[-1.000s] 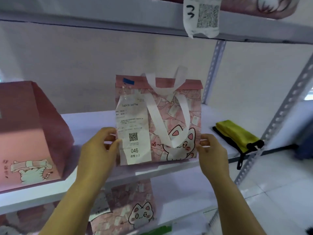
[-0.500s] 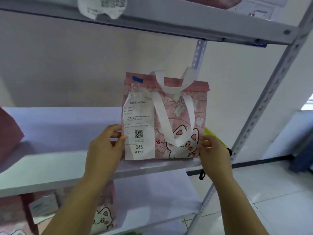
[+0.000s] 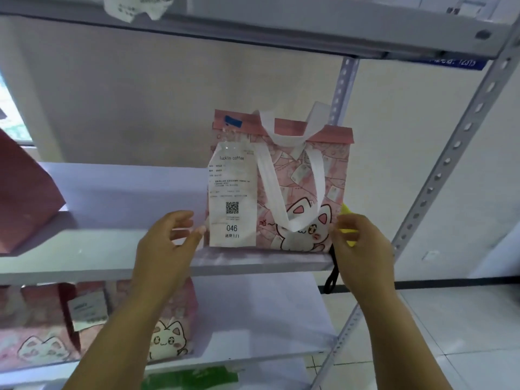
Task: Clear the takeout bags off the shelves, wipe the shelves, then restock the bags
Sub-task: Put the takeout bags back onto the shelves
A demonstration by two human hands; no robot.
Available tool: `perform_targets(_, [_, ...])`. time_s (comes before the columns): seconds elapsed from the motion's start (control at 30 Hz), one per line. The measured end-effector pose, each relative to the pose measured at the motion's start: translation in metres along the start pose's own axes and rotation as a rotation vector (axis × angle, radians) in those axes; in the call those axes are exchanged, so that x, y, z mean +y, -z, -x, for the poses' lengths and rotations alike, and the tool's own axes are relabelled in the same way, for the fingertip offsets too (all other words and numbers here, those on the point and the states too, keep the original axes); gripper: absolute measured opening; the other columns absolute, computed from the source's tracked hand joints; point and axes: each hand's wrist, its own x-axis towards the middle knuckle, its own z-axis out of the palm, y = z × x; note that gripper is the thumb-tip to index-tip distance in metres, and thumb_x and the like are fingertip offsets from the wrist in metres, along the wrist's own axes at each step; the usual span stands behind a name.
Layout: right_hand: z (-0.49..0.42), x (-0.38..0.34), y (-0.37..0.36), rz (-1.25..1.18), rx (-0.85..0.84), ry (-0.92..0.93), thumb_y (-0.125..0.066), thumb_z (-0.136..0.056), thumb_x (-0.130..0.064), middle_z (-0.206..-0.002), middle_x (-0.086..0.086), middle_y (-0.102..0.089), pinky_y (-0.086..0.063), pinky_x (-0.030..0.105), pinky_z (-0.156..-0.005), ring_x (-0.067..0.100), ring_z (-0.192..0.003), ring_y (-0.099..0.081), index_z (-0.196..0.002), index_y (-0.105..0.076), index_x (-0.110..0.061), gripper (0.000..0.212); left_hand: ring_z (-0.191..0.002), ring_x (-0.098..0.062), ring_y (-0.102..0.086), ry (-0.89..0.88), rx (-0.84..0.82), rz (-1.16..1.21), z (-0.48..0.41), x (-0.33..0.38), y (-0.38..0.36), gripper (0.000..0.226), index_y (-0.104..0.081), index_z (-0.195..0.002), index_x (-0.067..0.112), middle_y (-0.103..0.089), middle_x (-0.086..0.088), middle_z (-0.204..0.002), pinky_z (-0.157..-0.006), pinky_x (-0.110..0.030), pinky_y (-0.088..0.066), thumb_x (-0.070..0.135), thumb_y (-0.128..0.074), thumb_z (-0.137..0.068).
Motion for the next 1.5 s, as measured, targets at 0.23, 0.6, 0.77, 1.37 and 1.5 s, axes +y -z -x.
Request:
perform_targets(0.23, [0.012, -0.044, -0.023, -0.096, -0.202, 0.182, -0.062, -0.088, -0.026, -0.081, -0.025, -0.059, -0.043, 0.008, -0.063, -0.007, -0.078, -0.058, -0.091, -0.06, -0.031, 0.006, -0.081, 0.003, -0.058, 0.038, 0.061, -0.047, 0.014, -0.016, 0.048, 0.016, -0.062, -0.101, 0.025, -0.064, 0.014, -0.09, -0.059, -0.009, -0.042, 0.023, -0.065, -0.085])
perform_targets(0.6, [0.062, -0.136, -0.122, -0.116, -0.436, 0.347, -0.062, -0.087, -0.031, -0.079, -0.017, -0.062, -0.05, 0.023, -0.068, 0.001, -0.074, -0.058, -0.091, -0.065, -0.023, 0.01, -0.077, -0.003, -0.062, 0.15, 0.197, -0.124, 0.015, -0.081, 0.18, 0.01, -0.062, -0.084, 0.033, -0.067, 0.012, -0.082, -0.06, -0.021, -0.043, 0.025, -0.068, -0.083])
perform_targets(0.77, [0.097, -0.19, -0.181, -0.111, -0.499, 0.34, -0.06, -0.088, -0.034, -0.083, -0.016, -0.063, -0.05, 0.025, -0.071, 0.002, -0.077, -0.059, -0.094, -0.064, -0.025, 0.012, -0.079, -0.001, -0.061, 0.151, 0.187, -0.205, 0.002, -0.116, 0.257, 0.006, -0.066, -0.09, 0.025, -0.068, 0.012, -0.084, -0.059, -0.018, -0.042, 0.027, -0.066, -0.084])
perform_targets(1.37, [0.149, -0.319, -0.323, 0.032, -0.523, 0.195, -0.061, -0.089, -0.03, -0.136, 0.002, -0.046, -0.046, 0.041, -0.094, 0.025, -0.114, -0.054, -0.14, -0.033, -0.021, 0.059, -0.123, -0.026, -0.043, 0.031, 0.191, -0.367, -0.103, -0.202, 0.41, 0.045, -0.04, -0.132, 0.015, -0.045, -0.01, -0.131, -0.096, -0.042, -0.043, 0.021, -0.055, -0.09])
perform_targets(1.5, [0.138, -0.333, -0.333, 0.022, -0.513, 0.179, -0.061, -0.09, -0.023, -0.141, 0.005, -0.041, -0.044, 0.041, -0.095, 0.028, -0.115, -0.053, -0.146, -0.022, -0.021, 0.069, -0.131, -0.031, -0.036, 0.116, 0.117, -0.391, -0.126, -0.198, 0.411, 0.068, -0.011, -0.148, 0.01, -0.033, -0.015, -0.147, -0.105, -0.047, -0.034, 0.019, -0.051, -0.094])
